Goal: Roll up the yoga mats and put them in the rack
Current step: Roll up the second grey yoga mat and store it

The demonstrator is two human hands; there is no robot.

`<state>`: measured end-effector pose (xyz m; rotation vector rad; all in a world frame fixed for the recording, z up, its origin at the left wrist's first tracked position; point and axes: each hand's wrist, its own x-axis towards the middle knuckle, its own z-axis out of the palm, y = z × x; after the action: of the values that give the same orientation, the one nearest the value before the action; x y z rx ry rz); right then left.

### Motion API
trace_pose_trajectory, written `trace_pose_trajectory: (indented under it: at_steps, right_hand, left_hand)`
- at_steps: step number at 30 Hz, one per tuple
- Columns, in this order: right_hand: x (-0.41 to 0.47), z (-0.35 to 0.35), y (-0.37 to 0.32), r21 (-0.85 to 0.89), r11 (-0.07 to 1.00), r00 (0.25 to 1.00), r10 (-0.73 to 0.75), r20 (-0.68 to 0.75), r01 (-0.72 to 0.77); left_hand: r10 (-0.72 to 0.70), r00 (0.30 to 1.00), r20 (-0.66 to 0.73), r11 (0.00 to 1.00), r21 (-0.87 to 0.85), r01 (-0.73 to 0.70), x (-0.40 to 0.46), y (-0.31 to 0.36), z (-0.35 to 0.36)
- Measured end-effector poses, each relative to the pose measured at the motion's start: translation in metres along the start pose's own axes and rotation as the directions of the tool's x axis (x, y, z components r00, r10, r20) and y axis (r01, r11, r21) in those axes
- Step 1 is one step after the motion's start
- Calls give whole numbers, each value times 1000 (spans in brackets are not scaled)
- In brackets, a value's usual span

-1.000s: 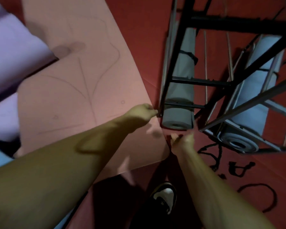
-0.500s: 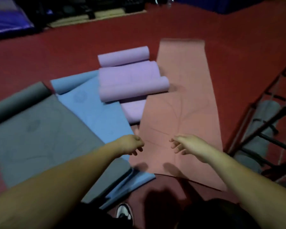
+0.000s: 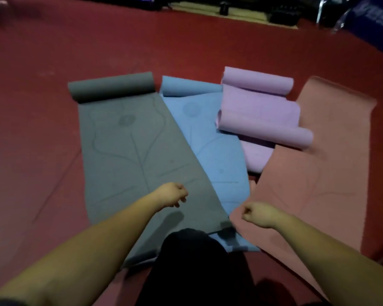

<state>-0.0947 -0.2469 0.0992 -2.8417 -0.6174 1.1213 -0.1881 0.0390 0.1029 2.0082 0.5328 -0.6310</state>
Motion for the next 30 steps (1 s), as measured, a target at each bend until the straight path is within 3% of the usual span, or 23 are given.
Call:
trace_pose_trajectory:
  at_steps: [4, 6, 9, 14, 18, 25, 30]
  right_hand:
    - [56, 35, -38, -96, 995, 995, -30, 92, 39]
    - [85, 59, -55, -142, 986, 986, -69, 153, 91]
    - [115, 95, -67, -192, 966, 969, -130, 210, 171]
    - [158, 142, -61, -237, 931, 944, -217, 250, 277]
    - [190, 170, -53, -325, 879, 934, -298, 196, 349]
    - [226, 205, -40, -400, 798, 891, -379, 248, 451]
    - [215, 202, -36, -373, 817, 897, -421, 136, 440]
  left_hand:
    - [-142, 990, -13, 990, 15, 142, 14, -83, 3]
    - [-232, 973, 12, 967, 108, 230, 22, -123, 15]
    - [-299, 954, 34, 909, 314, 274, 35, -167, 41]
    - [-365, 927, 90, 831, 480, 281, 56, -212, 86]
    - [-366, 928, 71, 780, 568, 263, 77, -233, 107]
    - [-468, 884, 8, 669, 657, 348, 99, -250, 129]
    - [-476, 877, -60, 707, 567, 423, 86, -239, 122]
